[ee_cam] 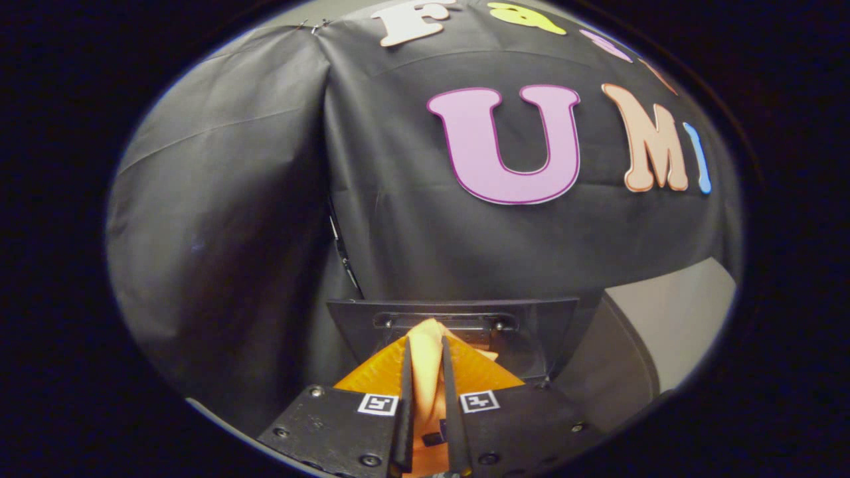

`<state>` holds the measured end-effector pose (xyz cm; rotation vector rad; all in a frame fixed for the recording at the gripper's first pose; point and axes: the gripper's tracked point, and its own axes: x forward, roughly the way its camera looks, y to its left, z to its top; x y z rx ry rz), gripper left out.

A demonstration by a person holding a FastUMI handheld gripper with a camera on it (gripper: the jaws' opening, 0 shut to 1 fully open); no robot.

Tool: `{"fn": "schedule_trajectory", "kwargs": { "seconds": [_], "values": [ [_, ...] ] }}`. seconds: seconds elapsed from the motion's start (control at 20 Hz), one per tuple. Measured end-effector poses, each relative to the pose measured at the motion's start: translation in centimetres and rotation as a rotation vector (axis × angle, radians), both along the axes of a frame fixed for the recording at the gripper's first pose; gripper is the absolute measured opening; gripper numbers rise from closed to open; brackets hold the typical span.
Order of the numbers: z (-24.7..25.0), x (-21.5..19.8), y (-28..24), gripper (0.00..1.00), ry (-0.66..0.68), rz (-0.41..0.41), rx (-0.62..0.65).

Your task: Put the clothes into the washing machine and then close the washing machine lid.

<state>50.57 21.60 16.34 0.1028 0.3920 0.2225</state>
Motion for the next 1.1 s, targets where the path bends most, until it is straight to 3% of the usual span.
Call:
{"fn": "schedule_trajectory", "kwargs": {
  "seconds": [0.15,0.25,0.45,0.75,1.1],
  "values": [
    [0.7,1.0,0.1,0.41,-0.060,-0.004,-0.026],
    [1.5,1.8,-0.3,0.39,-0.093,-0.016,-0.041],
    [0.9,4.4,-0.5,0.97,-0.116,-0.045,-0.069],
    [0.8,9.4,-2.0,0.96,-0.176,-0.154,-0.081],
    [-2.5,13.1,-1.4,0.97,-0.077,-0.201,-0.126]
  ]
}}
